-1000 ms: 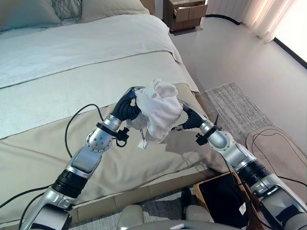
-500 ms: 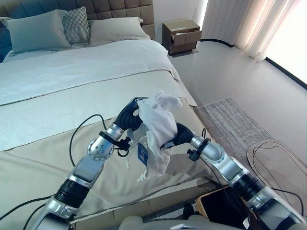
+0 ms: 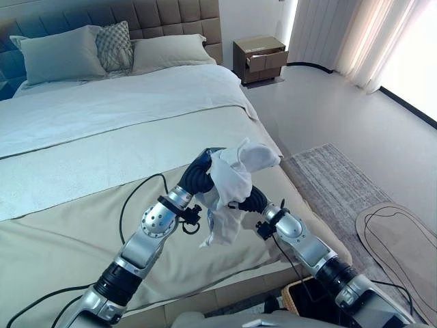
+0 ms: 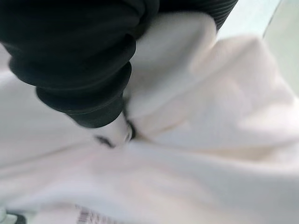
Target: Pick up clothes into the bucket
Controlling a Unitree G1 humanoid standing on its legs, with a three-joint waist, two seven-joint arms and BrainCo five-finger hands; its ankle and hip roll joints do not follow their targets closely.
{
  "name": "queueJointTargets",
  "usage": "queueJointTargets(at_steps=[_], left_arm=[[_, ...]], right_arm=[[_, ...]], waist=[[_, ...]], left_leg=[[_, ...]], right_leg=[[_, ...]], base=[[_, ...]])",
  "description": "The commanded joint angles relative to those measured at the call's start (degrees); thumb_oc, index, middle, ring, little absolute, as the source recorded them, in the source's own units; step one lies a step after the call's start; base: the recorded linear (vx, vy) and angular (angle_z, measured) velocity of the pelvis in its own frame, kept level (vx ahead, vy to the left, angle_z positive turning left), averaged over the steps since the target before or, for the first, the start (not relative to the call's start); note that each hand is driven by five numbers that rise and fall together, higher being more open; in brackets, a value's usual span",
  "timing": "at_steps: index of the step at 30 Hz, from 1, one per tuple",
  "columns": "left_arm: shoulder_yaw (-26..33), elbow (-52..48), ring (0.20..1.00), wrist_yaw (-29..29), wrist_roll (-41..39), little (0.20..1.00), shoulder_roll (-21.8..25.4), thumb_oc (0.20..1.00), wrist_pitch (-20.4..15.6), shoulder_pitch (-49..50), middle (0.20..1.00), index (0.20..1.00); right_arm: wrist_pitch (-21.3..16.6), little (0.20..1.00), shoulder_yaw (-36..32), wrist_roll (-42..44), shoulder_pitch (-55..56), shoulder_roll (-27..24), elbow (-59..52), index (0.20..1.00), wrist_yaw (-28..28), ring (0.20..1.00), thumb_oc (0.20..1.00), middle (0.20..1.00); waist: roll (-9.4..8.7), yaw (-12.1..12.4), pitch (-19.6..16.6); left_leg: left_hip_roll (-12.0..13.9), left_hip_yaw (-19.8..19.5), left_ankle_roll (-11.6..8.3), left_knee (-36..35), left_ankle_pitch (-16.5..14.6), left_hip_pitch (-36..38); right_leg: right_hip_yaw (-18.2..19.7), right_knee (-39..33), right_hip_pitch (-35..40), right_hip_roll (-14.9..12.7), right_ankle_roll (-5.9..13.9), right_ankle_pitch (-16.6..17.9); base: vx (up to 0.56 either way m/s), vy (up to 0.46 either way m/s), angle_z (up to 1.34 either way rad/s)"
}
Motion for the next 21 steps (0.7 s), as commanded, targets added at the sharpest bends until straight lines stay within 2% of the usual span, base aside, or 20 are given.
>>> queueJointTargets(at_steps=[1, 2, 5, 7, 12, 13, 14, 15, 16, 17, 18, 19, 20, 21], left_arm=[[2.0, -3.2, 0.2, 0.6, -3.2, 0.2, 0.5, 0.2, -3.4, -3.3, 0.2, 0.2], [3.1, -3.4, 0.2, 0.4, -3.0, 0.2, 1.3, 0.2, -3.7, -2.8, 0.2, 0.2], [3.7, -3.0, 0.2, 0.2, -2.8, 0.2, 1.4, 0.2, -3.8, -2.3, 0.2, 0.2], [5.3, -2.4, 0.2, -0.3, -1.8, 0.2, 1.6, 0.2, -4.0, -1.0, 0.2, 0.2], [6.0, -0.9, 0.2, 0.5, 0.4, 0.2, 0.9, 0.2, -3.3, -0.2, 0.2, 0.2], [6.4, -0.5, 0.2, 0.6, 1.3, 0.2, 0.6, 0.2, -3.0, -0.1, 0.2, 0.2], [6.4, -0.5, 0.2, 0.6, 1.3, 0.2, 0.6, 0.2, -3.0, -0.2, 0.2, 0.2], [6.7, -0.3, 0.2, 0.6, 1.4, 0.2, 0.4, 0.2, -3.0, -0.2, 0.2, 0.2], [6.7, 0.7, 0.2, 0.8, 1.5, 0.2, -0.2, 0.2, -3.2, -0.8, 0.2, 0.2], [6.0, 1.5, 0.2, -0.1, 1.3, 0.2, -0.1, 0.2, -3.4, -1.1, 0.2, 0.2], [6.0, 1.6, 0.2, -0.1, 1.3, 0.2, -0.1, 0.2, -3.4, -1.3, 0.2, 0.2], [5.8, 2.0, 0.2, -0.2, 0.6, 0.2, -0.6, 0.2, -3.1, -1.4, 0.2, 0.2], [6.4, 1.7, 0.2, 0.0, 0.7, 0.2, -0.6, 0.2, -3.4, -0.8, 0.2, 0.2], [7.7, 3.3, 0.209, 1.1, 1.8, 0.209, -1.3, 0.209, -4.0, 1.5, 0.209, 0.209]], right_arm=[[-2.7, 0.2, -1.5, -0.2, 1.0, 1.1, -1.4, 0.2, -0.2, 0.2, 0.2, 0.2], [-3.1, 0.2, -3.4, -0.3, 5.0, -1.3, -2.8, 0.2, 0.4, 0.2, 0.2, 0.2], [-3.6, 0.2, -5.6, -0.6, 9.3, -3.9, -5.0, 0.2, 1.4, 0.2, 0.2, 0.2], [-4.7, 0.2, -10.2, 0.5, 17.0, -7.4, -8.6, 0.2, 3.5, 0.2, 0.2, 0.2], [-4.4, 0.2, -13.1, 3.2, 19.4, -7.3, -15.0, 0.2, 3.3, 0.2, 0.2, 0.2], [-4.2, 0.2, -14.1, 3.3, 19.3, -7.5, -15.2, 0.2, 2.5, 0.2, 0.2, 0.2], [-4.2, 0.2, -14.2, 3.3, 19.3, -7.5, -15.2, 0.2, 2.5, 0.2, 0.2, 0.2], [-4.0, 0.2, -14.9, 3.5, 19.2, -7.5, -15.2, 0.2, 2.4, 0.2, 0.2, 0.2], [-3.9, 0.2, -16.3, 4.2, 18.4, -7.5, -14.7, 0.2, 1.8, 0.2, 0.2, 0.2], [-2.1, 0.2, -17.3, 4.4, 15.4, -8.2, -7.1, 0.2, 1.5, 0.2, 0.2, 0.2], [-2.4, 0.2, -17.2, 4.4, 14.9, -8.1, -6.4, 0.2, 1.5, 0.2, 0.2, 0.2], [-2.4, 0.2, -17.9, 4.8, 14.5, -7.4, -4.9, 0.2, 0.7, 0.2, 0.2, 0.2], [-2.6, 0.2, -18.6, 4.9, 14.5, -7.1, -5.7, 0.2, 0.1, 0.2, 0.2, 0.2], [-3.3, 0.2, -20.9, 6.8, 15.8, -6.1, -7.0, 0.2, -0.5, 0.2, 0.2, 0.2]], waist=[[-3.11, 1.1, -1.7], [-3.06, 0.6, -1.6], [-2.84, 0.0, -1.6], [-2.68, -1.5, -1.2], [-2.65, -2.6, -1.0], [-3.4, -2.7, -0.2], [-3.41, -2.7, -0.1], [-3.85, -2.8, 0.3], [-4.98, -3.0, 1.2], [-5.31, -2.7, 1.0], [-5.28, -2.6, 1.2], [-5.44, -2.8, 0.9], [-5.17, -3.0, 0.6], [-4.64, -3.0, -0.1]], left_leg=[[-0.7, -0.8, -0.12, 3.1, -0.4, -1.9], [-0.5, -0.8, -0.37, 3.2, -0.1, -2.0], [-0.2, -0.9, -0.69, 3.1, 0.3, -2.2], [0.8, -1.2, -1.53, 3.1, 1.4, -3.0], [2.7, -1.9, -2.05, 3.8, 2.3, -4.2], [1.8, -2.4, -1.88, 8.2, 0.4, -5.2], [1.7, -2.5, -1.83, 8.8, 0.0, -5.4], [0.4, -2.3, -1.39, 12.3, -2.0, -6.2], [-3.5, -1.8, -0.34, 20.5, -5.7, -6.7], [-5.1, -1.6, 0.42, 22.0, -7.6, -6.7], [-5.1, -1.5, 0.5, 22.3, -7.9, -6.8], [-6.5, -0.5, 1.48, 21.9, -9.9, -5.9], [-6.5, 0.5, 2.44, 19.2, -11.4, -4.4], [-7.9, 0.6, 3.75, 15.1, -11.2, -2.4]], right_leg=[[-2.0, 5.4, 1.6, -1.7, 1.26, -5.6], [-2.1, 5.7, 1.5, -1.6, 1.19, -5.7], [-2.2, 6.0, 1.3, -1.4, 0.97, -5.8], [-1.9, 6.4, 0.6, -0.2, 0.36, -6.1], [-1.2, 6.0, 0.0, 2.1, -0.74, -6.3], [-0.5, 6.2, 0.1, 1.9, -1.01, -6.3], [-0.5, 6.2, 0.1, 1.9, -0.97, -6.3], [-0.5, 6.4, 0.0, 1.3, -1.01, -6.1], [-0.4, 6.9, -1.1, -0.2, -1.27, -5.0], [-0.5, 7.0, -1.4, -0.3, -1.26, -4.9], [-0.4, 7.0, -1.4, -0.2, -1.2, -5.0], [-0.2, 7.4, -2.0, -0.1, -1.24, -4.9], [0.5, 7.6, -2.7, 0.3, -1.06, -4.8], [2.1, 7.7, -3.7, 0.8, -0.37, -3.9]], base=[[-0.04, -0.037, 0.0], [0.0, 0.0, 0.0], [-0.04, -0.032, 0.03], [-0.09, -0.064, 0.04], [-0.08, -0.092, 0.03], [-0.04, -0.055, -0.05], [-0.09, -0.063, -0.09], [-0.18, -0.016, -0.1], [-0.19, -0.016, -0.08], [-0.14, -0.002, -0.02], [-0.03, 0.024, 0.02], [-0.01, 0.056, 0.05], [-0.01, 0.124, 0.03], [0.01, 0.111, -0.18]])
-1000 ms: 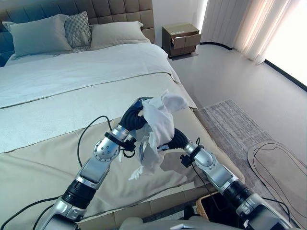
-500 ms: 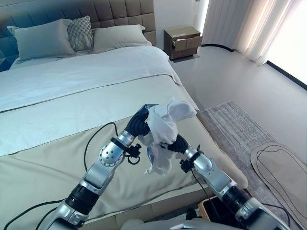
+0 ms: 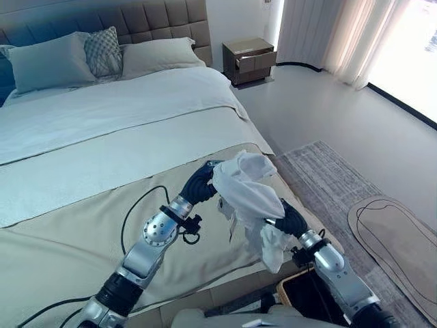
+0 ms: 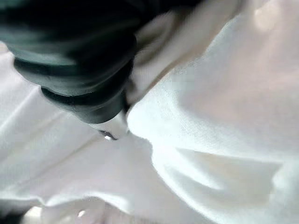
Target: Pick up clothes into the bucket
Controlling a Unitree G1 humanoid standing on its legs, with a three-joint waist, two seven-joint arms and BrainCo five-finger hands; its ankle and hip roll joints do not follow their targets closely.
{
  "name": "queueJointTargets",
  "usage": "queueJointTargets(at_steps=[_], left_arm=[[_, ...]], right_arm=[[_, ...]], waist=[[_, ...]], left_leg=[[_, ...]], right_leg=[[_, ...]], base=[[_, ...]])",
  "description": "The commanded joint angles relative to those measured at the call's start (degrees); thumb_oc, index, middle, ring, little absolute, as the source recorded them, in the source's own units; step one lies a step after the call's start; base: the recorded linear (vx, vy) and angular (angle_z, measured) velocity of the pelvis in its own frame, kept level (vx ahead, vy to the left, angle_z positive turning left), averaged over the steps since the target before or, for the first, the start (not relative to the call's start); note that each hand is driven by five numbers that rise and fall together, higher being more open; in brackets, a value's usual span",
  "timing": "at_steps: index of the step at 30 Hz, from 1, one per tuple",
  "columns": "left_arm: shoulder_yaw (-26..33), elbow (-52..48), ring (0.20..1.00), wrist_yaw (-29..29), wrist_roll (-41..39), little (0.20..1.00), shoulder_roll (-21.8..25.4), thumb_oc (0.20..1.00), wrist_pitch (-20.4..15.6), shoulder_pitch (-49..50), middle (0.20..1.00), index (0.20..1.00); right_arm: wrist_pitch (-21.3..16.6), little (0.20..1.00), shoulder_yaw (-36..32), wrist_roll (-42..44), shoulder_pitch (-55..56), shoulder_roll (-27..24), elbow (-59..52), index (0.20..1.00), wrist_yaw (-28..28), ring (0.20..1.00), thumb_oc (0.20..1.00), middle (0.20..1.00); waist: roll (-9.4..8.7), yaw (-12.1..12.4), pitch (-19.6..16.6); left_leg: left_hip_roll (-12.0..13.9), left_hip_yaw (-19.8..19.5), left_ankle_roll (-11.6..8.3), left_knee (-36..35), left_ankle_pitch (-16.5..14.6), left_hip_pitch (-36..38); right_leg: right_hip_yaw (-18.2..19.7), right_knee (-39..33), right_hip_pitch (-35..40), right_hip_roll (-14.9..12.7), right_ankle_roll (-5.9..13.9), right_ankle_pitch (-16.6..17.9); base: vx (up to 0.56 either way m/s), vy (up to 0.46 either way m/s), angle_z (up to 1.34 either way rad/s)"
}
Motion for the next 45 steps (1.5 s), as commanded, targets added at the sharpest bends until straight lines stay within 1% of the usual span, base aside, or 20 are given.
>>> queueJointTargets(at_steps=[1, 2, 7, 13, 21, 24, 26, 27, 28, 29, 30, 31, 32, 33, 34, 36, 39, 40, 41, 45], left_arm=[[7.8, -1.9, 0.849, 2.7, 0.3, 0.849, 1.7, 0.849, -5.1, -1.7, 0.849, 0.849], [8.2, -0.7, 1.0, 3.2, 0.7, 1.0, 1.5, 1.0, -5.5, -0.9, 1.0, 1.0], [7.9, 6.7, 1.0, 4.7, 0.9, 1.0, -0.9, 1.0, -5.4, 2.1, 1.0, 1.0], [4.9, 13.5, 1.0, 3.3, 2.6, 1.0, -1.4, 1.0, -4.9, 3.9, 1.0, 1.0], [1.1, 15.0, 1.0, -0.9, 1.2, 1.0, -0.7, 1.0, -4.5, 6.6, 1.0, 1.0], [0.4, 15.9, 1.0, -2.2, -0.7, 1.0, -0.7, 1.0, -4.3, 7.4, 1.0, 1.0], [0.4, 15.8, 1.0, -3.4, -1.2, 1.0, 0.2, 1.0, -4.5, 8.2, 1.0, 1.0], [0.9, 15.7, 1.0, -3.5, -1.7, 1.0, 0.7, 1.0, -4.5, 8.7, 1.0, 1.0], [2.5, 16.7, 1.0, -3.7, -3.1, 1.0, 1.0, 1.0, -4.4, 10.0, 1.0, 1.0], [2.5, 16.7, 1.0, -3.8, -3.2, 1.0, 1.0, 1.0, -4.5, 10.0, 1.0, 1.0], [4.1, 17.6, 1.0, -3.7, -4.4, 1.0, 1.3, 1.0, -4.3, 11.2, 1.0, 1.0], [4.2, 17.6, 1.0, -3.8, -4.5, 1.0, 1.3, 1.0, -4.3, 11.2, 1.0, 1.0], [5.8, 18.1, 1.0, -4.0, -5.5, 1.0, 1.9, 1.0, -4.1, 12.5, 1.0, 1.0], [6.6, 18.4, 1.0, -3.9, -5.5, 1.0, 2.2, 1.0, -4.1, 13.1, 1.0, 1.0], [6.6, 18.4, 1.0, -3.9, -5.5, 1.0, 2.2, 1.0, -4.1, 13.1, 1.0, 1.0], [8.8, 19.7, 1.0, -3.5, -5.8, 1.0, 2.1, 1.0, -3.9, 14.0, 1.0, 1.0], [10.3, 20.8, 1.0, -2.4, -5.5, 1.0, 1.6, 1.0, -4.1, 14.0, 1.0, 1.0], [10.3, 20.7, 1.0, -2.4, -5.5, 1.0, 1.6, 1.0, -4.1, 14.0, 1.0, 1.0], [10.9, 20.8, 1.0, -1.6, -5.8, 1.0, 1.5, 1.0, -4.3, 13.5, 1.0, 1.0], [11.0, 20.2, 1.0, -1.2, -5.6, 1.0, 1.5, 1.0, -4.5, 12.9, 1.0, 1.0]], right_arm=[[-1.8, 0.2, -3.6, 4.3, -0.2, 0.6, -4.4, 0.2, -2.8, 0.2, 0.2, 0.2], [-2.1, 0.2, -4.5, 4.9, 0.4, 1.2, -4.5, 0.2, -2.9, 0.2, 0.2, 0.2], [-3.1, 0.2, -8.1, 7.6, 2.0, 4.5, -4.0, 0.2, -5.2, 0.2, 0.2, 0.2], [-3.5, 0.2, -10.4, 8.8, 2.3, 6.0, -3.6, 0.2, -6.5, 0.2, 0.2, 0.2], [-4.8, 0.2, -14.7, 11.3, 2.0, 6.7, -3.9, 0.2, -8.6, 0.2, 0.2, 0.2], [-5.1, 0.2, -16.1, 11.8, 1.8, 7.1, -3.7, 0.2, -9.6, 0.2, 0.2, 0.2], [-5.3, 0.2, -17.3, 11.9, 1.6, 7.3, -3.7, 0.2, -10.2, 0.2, 0.2, 0.2], [-5.2, 0.2, -17.5, 11.4, 1.3, 7.4, -3.9, 0.2, -10.6, 0.2, 0.2, 0.2], [-5.2, 0.2, -18.0, 9.4, 1.3, 7.0, -4.4, 0.2, -11.6, 0.2, 0.2, 0.2], [-5.1, 0.2, -18.0, 9.3, 1.3, 7.0, -4.4, 0.2, -11.6, 0.2, 0.2, 0.2], [-5.1, 0.2, -18.5, 8.3, 1.2, 6.9, -4.8, 0.2, -12.2, 0.2, 0.2, 0.2], [-5.1, 0.2, -18.4, 8.3, 1.3, 6.9, -4.8, 0.2, -12.2, 0.2, 0.2, 0.2], [-4.9, 0.2, -19.1, 7.1, 1.6, 6.8, -5.0, 0.2, -12.6, 0.2, 0.2, 0.2], [-4.8, 0.2, -19.3, 6.7, 1.9, 6.8, -5.3, 0.2, -12.7, 0.2, 0.2, 0.2], [-4.8, 0.2, -19.3, 6.7, 1.9, 6.9, -5.4, 0.2, -12.8, 0.2, 0.2, 0.2], [-4.2, 0.2, -20.0, 6.3, 2.7, 7.3, -5.6, 0.2, -12.6, 0.2, 0.2, 0.2], [-3.9, 0.2, -20.3, 6.3, 2.8, 7.7, -5.5, 0.2, -13.3, 0.2, 0.2, 0.2], [-3.9, 0.2, -20.3, 6.2, 2.8, 7.7, -5.5, 0.2, -13.4, 0.2, 0.2, 0.2], [-3.4, 0.2, -20.6, 5.6, 2.0, 7.5, -4.8, 0.2, -14.5, 0.2, 0.2, 0.2], [-3.1, 0.2, -20.7, 4.8, 1.3, 6.9, -4.5, 0.2, -15.4, 0.2, 0.2, 0.2]], waist=[[-4.79, 0.6, -1.1], [-4.66, 0.3, -1.6], [-4.37, -0.4, -2.6], [-4.29, -0.9, -2.6], [-4.5, -1.6, -1.7], [-4.67, -1.6, -0.8], [-4.67, -1.2, 0.0], [-4.48, -0.6, 0.5], [-4.03, 0.3, 1.1], [-4.04, 0.2, 1.1], [-3.8, 0.9, 1.0], [-3.82, 0.8, 1.1], [-3.86, 1.6, 0.6], [-4.1, 1.8, 0.4], [-4.15, 1.8, 0.4], [-5.43, 2.1, -0.9], [-6.7, 2.2, -1.9], [-6.69, 2.3, -2.0], [-7.19, 1.9, -1.7], [-7.82, 2.3, -1.3]], left_leg=[[-5.7, 1.2, 2.37, 4.0, -5.5, 2.5], [-5.8, 2.1, 2.74, 2.7, -5.3, 3.1], [-6.0, 4.1, 4.16, -4.0, -3.3, 6.1], [-6.8, 4.9, 4.95, -6.8, -2.1, 7.2], [-8.0, 6.0, 6.23, -6.8, -2.3, 7.3], [-8.1, 7.7, 6.95, -6.2, -2.8, 7.6], [-7.8, 9.0, 7.15, -6.0, -3.0, 8.0], [-7.4, 9.9, 7.14, -5.8, -3.1, 8.0], [-6.3, 11.2, 6.8, -5.2, -3.1, 7.7], [-6.3, 11.1, 6.8, -5.0, -3.1, 7.7], [-5.3, 11.9, 6.51, -4.5, -3.1, 7.2], [-5.3, 11.9, 6.52, -4.4, -3.2, 7.2], [-4.6, 12.6, 6.15, -3.8, -3.5, 6.8], [-4.4, 13.0, 6.02, -3.5, -3.7, 6.6], [-4.5, 13.1, 6.07, -3.4, -3.7, 6.6], [-4.5, 14.3, 5.48, -2.4, -4.6, 6.4], [-4.0, 15.7, 4.69, -1.3, -5.2, 5.8], [-4.0, 15.8, 4.68, -1.2, -5.2, 5.7], [-3.0, 15.9, 4.11, 0.1, -5.4, 5.2], [-2.0, 16.6, 3.25, 2.0, -5.9, 4.3]], right_leg=[[1.5, 0.3, 0.8, 1.1, 1.44, 0.5], [1.7, 0.1, 1.0, 0.9, 1.68, 0.7], [2.2, 0.3, 0.1, -0.7, 3.33, 1.6], [2.8, 1.8, -1.2, -2.0, 4.4, 1.9], [3.9, 3.4, -3.0, -3.2, 5.8, 2.9], [3.7, 6.1, -4.0, -3.6, 6.34, 2.9], [1.9, 8.3, -5.0, -4.4, 6.72, 3.3], [-0.9, 9.5, -5.3, -5.8, 6.75, 3.5], [-5.2, 10.9, -4.9, -9.0, 6.33, 3.8], [-5.3, 11.0, -4.8, -9.0, 6.34, 3.8], [-7.8, 11.3, -3.5, -12.0, 5.94, 4.6], [-7.9, 11.3, -3.4, -12.0, 5.97, 4.6], [-9.5, 11.0, -2.3, -15.8, 6.21, 7.1], [-10.0, 10.5, -1.7, -17.4, 6.68, 8.4], [-10.0, 10.4, -1.7, -17.4, 6.76, 8.6], [-10.8, 6.9, 0.0, -20.5, 8.46, 12.7], [-12.4, 1.7, 0.8, -21.1, 10.2, 15.5], [-12.5, 1.4, 0.9, -21.1, 10.2, 15.7], [-11.0, 0.2, 0.0, -20.1, 10.62, 15.6], [-11.6, -0.9, 0.4, -18.7, 10.78, 13.8]], base=[[0.03, 0.111, -0.67], [0.04, 0.068, -0.78], [-0.01, 0.114, -0.23], [-0.04, 0.083, -0.07], [-0.04, 0.068, -0.07], [-0.05, 0.061, -0.26], [-0.08, 0.034, -0.44], [-0.13, -0.014, -0.57], [-0.11, -0.023, -0.59], [-0.1, -0.082, -0.82], [-0.04, -0.054, -0.66], [-0.05, -0.13, -0.5], [-0.01, -0.112, -0.17], [-0.01, -0.108, -0.14], [0.02, -0.068, -0.31], [0.04, -0.177, -0.44], [0.03, -0.157, -0.26], [0.03, -0.272, -0.26], [0.01, -0.15, -0.21], [0.01, -0.173, -0.26]])
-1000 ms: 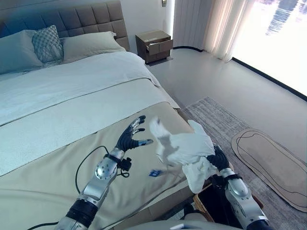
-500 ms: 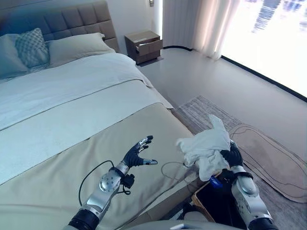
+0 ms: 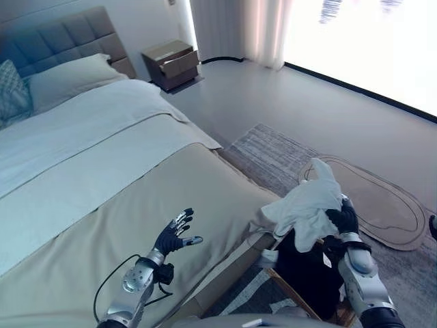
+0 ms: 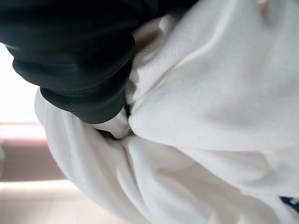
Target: Pick up clothes into the bucket
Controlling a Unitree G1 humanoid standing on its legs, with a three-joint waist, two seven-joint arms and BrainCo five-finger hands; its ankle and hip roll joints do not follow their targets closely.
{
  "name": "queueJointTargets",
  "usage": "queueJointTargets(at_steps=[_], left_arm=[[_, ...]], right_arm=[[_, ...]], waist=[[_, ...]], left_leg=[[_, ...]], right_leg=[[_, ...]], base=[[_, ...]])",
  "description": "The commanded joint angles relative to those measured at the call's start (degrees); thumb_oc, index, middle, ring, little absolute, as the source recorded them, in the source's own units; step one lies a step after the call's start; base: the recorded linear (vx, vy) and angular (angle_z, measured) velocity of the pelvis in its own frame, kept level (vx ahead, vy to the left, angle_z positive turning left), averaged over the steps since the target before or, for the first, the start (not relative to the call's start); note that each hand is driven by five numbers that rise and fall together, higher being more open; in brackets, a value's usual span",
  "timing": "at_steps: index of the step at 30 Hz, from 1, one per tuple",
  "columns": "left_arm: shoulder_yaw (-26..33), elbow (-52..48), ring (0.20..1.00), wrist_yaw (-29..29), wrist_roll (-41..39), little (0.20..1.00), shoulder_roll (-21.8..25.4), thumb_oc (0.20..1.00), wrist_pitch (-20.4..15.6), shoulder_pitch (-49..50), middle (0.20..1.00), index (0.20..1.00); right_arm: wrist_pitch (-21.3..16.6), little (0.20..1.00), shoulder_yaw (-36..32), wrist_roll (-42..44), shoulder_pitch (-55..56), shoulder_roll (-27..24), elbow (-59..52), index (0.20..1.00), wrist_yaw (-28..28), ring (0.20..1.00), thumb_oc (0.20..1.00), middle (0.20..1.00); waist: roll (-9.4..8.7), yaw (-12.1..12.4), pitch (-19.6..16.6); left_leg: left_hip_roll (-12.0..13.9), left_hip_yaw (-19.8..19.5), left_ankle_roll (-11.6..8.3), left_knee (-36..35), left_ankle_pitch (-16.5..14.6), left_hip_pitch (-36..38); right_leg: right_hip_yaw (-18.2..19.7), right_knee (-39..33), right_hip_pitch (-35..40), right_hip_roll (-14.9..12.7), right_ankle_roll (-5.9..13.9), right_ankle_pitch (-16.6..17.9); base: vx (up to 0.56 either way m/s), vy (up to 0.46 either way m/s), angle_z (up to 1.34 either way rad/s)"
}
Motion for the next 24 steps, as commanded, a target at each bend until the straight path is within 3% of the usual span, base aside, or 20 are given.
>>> queueJointTargets(at_steps=[1, 6, 7, 13, 24], left_arm=[[3.0, -3.4, 1.0, 2.0, -0.8, 1.0, 3.9, 1.0, -3.3, -2.1, 1.0, 1.0], [2.2, -4.5, 1.0, 3.4, -2.3, 1.0, 2.9, 1.0, -4.0, -3.6, 1.0, 1.0], [1.5, -5.2, 1.0, 4.9, -3.0, 1.0, 2.9, 1.0, -4.8, -5.1, 1.0, 1.0], [-0.7, -5.0, 1.0, 11.1, -0.2, 1.0, 2.9, 1.0, -6.8, -9.7, 1.0, 1.0], [-1.8, -8.7, 1.0, 16.2, 1.3, 1.0, 3.9, 1.0, -9.1, -12.2, 1.0, 1.0]], right_arm=[[-3.3, 0.2, -2.4, -2.7, -4.2, 2.0, -3.6, 0.2, -1.9, 0.2, 0.2, 0.2], [-3.5, 0.2, -2.8, -4.8, -6.3, 0.9, -1.2, 0.2, -5.3, 0.2, 0.2, 0.2], [-3.8, 0.2, -2.0, -5.2, -9.1, 0.3, 0.8, 0.2, -7.1, 0.2, 0.2, 0.2], [-4.7, 0.2, 0.2, -5.5, -17.8, -1.0, 5.2, 0.2, -12.9, 0.2, 0.2, 0.2], [-5.4, 0.2, 0.7, -5.2, -27.6, -5.0, 9.8, 0.2, -18.5, 0.2, 0.2, 0.2]], waist=[[-5.44, 0.9, -0.3], [-4.2, 0.1, 2.7], [-3.5, -0.3, 5.4], [-1.52, -0.6, 10.7], [1.02, -0.4, 14.6]], left_leg=[[-3.8, -2.1, 4.42, 8.8, -6.4, -5.8], [-1.6, -3.4, 3.21, 9.1, -4.6, -9.0], [-0.9, -4.2, 2.91, 9.2, -3.7, -11.3], [0.4, -4.7, 2.33, 11.5, -2.2, -18.9], [0.5, -3.9, 2.09, 15.8, -2.6, -29.5]], right_leg=[[-1.0, -4.4, -2.7, -4.1, 1.79, 12.0], [-1.4, -3.2, -4.9, -2.3, 0.51, 8.7], [-0.5, -2.2, -8.0, -1.8, 0.08, 8.2], [2.7, 2.1, -17.9, -1.1, -1.25, 7.5], [6.5, 7.4, -31.1, -1.5, -1.75, 7.0]], base=[[-0.03, -0.166, -0.12], [-0.13, -0.128, 0.1], [-0.18, -0.063, 0.13], [-0.21, -0.059, -0.03], [-0.09, -0.016, -0.1]])
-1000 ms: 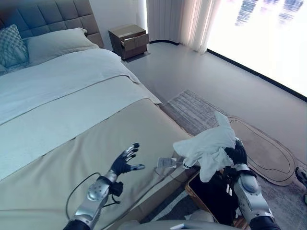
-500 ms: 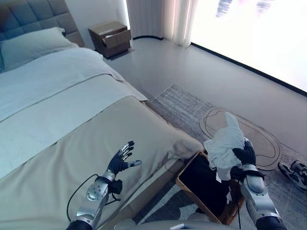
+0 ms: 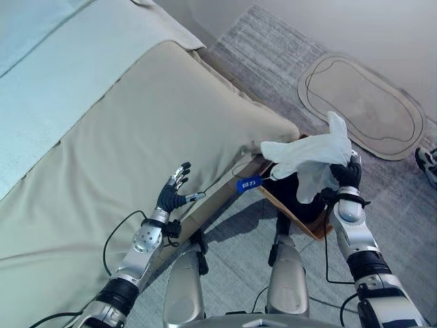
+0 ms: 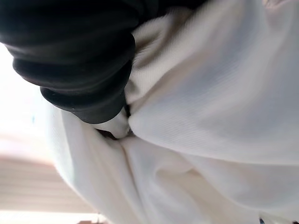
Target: Pick up clothes into the bucket
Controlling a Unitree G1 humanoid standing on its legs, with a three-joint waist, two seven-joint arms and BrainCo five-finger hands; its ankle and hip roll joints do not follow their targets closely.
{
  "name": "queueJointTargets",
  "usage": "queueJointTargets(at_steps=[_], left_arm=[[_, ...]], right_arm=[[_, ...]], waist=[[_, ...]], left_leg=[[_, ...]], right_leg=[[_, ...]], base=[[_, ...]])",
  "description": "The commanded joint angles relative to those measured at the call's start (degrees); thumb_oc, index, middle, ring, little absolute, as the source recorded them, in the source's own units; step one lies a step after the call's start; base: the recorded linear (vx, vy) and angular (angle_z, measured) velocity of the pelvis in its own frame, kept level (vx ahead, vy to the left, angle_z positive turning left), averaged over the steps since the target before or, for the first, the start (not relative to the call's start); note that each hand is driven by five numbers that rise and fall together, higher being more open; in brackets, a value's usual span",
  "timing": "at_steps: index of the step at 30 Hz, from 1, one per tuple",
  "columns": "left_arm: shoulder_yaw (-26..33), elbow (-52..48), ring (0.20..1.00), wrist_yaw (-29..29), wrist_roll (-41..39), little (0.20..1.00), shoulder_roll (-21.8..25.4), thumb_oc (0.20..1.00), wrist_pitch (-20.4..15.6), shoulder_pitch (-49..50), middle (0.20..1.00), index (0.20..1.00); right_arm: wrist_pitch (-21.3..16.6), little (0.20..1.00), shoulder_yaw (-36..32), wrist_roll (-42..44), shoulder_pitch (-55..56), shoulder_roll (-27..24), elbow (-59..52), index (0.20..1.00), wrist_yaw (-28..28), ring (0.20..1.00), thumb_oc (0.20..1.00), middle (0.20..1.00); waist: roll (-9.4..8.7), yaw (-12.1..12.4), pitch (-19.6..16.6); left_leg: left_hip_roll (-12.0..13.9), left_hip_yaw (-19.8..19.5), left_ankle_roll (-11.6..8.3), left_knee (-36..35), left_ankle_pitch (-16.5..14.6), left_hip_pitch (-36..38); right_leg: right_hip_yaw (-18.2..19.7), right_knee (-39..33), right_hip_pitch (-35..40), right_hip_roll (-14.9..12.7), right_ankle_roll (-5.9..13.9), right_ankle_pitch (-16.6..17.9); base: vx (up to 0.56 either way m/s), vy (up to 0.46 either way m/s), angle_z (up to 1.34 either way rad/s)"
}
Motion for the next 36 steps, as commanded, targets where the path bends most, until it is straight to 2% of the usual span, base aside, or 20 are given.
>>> queueJointTargets(at_steps=[1, 13, 14, 15, 16, 17, 23, 25, 29, 36], left_arm=[[0.7, -7.2, 1.0, 2.3, 0.8, 1.0, 1.5, 1.0, -4.4, 1.1, 1.0, 1.0], [1.1, -13.3, 1.0, 5.1, 0.7, 1.0, 3.4, 1.0, -5.7, 0.6, 1.0, 1.0], [1.0, -14.6, 1.0, 5.6, 0.5, 1.0, 3.7, 1.0, -6.1, 0.4, 1.0, 1.0], [1.0, -14.6, 1.0, 5.7, 0.5, 1.0, 3.6, 1.0, -6.0, 0.3, 1.0, 1.0], [0.8, -14.9, 1.0, 5.7, 0.2, 1.0, 3.7, 1.0, -6.1, 0.2, 1.0, 1.0], [0.1, -15.7, 1.0, 5.7, -0.2, 1.0, 4.0, 1.0, -6.1, -0.2, 1.0, 1.0], [-2.0, -17.7, 1.0, 5.7, -1.6, 1.0, 3.7, 1.0, -5.8, -2.3, 1.0, 1.0], [-3.2, -18.5, 1.0, 5.5, -1.9, 1.0, 3.4, 1.0, -5.5, -3.7, 1.0, 1.0], [-3.5, -19.5, 1.0, 5.7, -1.7, 1.0, 3.1, 1.0, -5.1, -5.2, 1.0, 1.0], [-3.2, -20.7, 1.0, 5.6, -2.5, 1.0, 3.2, 1.0, -4.9, -5.4, 1.0, 1.0]], right_arm=[[-4.7, 0.2, -0.2, -0.3, -3.5, -3.9, -1.8, 0.2, -3.5, 0.2, 0.2, 0.2], [-4.6, 0.2, 1.3, -0.7, -12.6, -9.3, 5.5, 0.2, -7.6, 0.2, 0.2, 0.2], [-3.9, 0.2, 2.6, -0.9, -14.5, -10.2, 8.5, 0.2, -7.7, 0.2, 0.2, 0.2], [-4.0, 0.2, 2.7, -0.9, -14.7, -10.3, 8.7, 0.2, -7.7, 0.2, 0.2, 0.2], [-3.8, 0.2, 3.3, -0.8, -15.7, -10.7, 9.9, 0.2, -7.7, 0.2, 0.2, 0.2], [-2.6, 0.2, 5.1, -0.8, -18.2, -11.8, 13.5, 0.2, -7.3, 0.2, 0.2, 0.2], [-0.1, 0.2, 10.4, 0.4, -25.6, -14.2, 25.1, 0.2, -5.2, 0.2, 0.2, 0.2], [2.3, 0.2, 14.2, -1.8, -28.7, -15.6, 30.6, 0.2, -3.3, 0.2, 0.2, 0.2], [4.5, 0.2, 17.4, -5.0, -31.7, -16.7, 35.9, 0.2, -2.3, 0.2, 0.2, 0.2], [5.7, 0.2, 18.7, -5.7, -35.5, -19.2, 40.8, 0.2, -2.0, 0.2, 0.2, 0.2]], waist=[[0.11, 0.2, -3.2], [2.82, 0.3, -1.0], [3.46, 0.7, -0.7], [3.28, 0.5, -0.5], [3.39, 0.5, -0.5], [3.93, 1.0, -0.6], [4.65, 1.7, 0.2], [5.05, 1.8, 0.8], [5.76, 1.9, 1.3], [7.13, 2.6, 1.0]], left_leg=[[0.5, -3.7, 1.04, 6.5, -5.0, -4.4], [0.7, -4.0, 1.23, 12.9, -6.7, -15.2], [0.8, -4.4, 0.85, 14.1, -8.6, -16.3], [0.7, -3.8, 1.34, 14.2, -7.2, -17.2], [0.8, -3.7, 1.32, 14.5, -7.3, -17.8], [0.9, -4.1, 0.88, 15.3, -9.0, -18.5], [0.8, -3.6, 1.1, 18.0, -9.9, -21.8], [0.4, -3.3, 1.25, 19.1, -10.2, -23.1], [-0.1, -3.1, 1.35, 20.6, -10.6, -24.9], [-0.6, -2.6, 1.77, 21.1, -10.8, -26.9]], right_leg=[[1.1, 3.9, -6.9, -1.0, -0.2, 0.9], [4.0, 10.4, -18.1, -1.4, -0.73, -0.3], [4.9, 12.1, -19.6, -1.1, -0.18, -1.9], [4.7, 11.7, -20.3, -1.4, -0.85, -0.5], [4.8, 11.9, -20.9, -1.5, -0.87, -0.6], [5.6, 13.2, -22.1, -1.1, -0.25, -2.2], [7.2, 15.6, -26.2, -1.0, -0.57, -2.7], [7.9, 16.6, -27.7, -1.0, -0.78, -3.0], [8.8, 18.4, -29.9, -1.2, -1.07, -3.4], [9.9, 19.8, -32.9, -1.2, -1.2, -3.7]], base=[[-0.05, -0.007, -0.08], [-0.04, 0.004, 0.0], [-0.03, 0.012, -0.05], [-0.04, 0.014, -0.07], [-0.02, 0.009, -0.07], [0.07, 0.014, -0.05], [0.0, 0.024, -0.06], [-0.01, 0.033, -0.05], [-0.01, 0.01, -0.03], [0.0, 0.023, 0.02]])
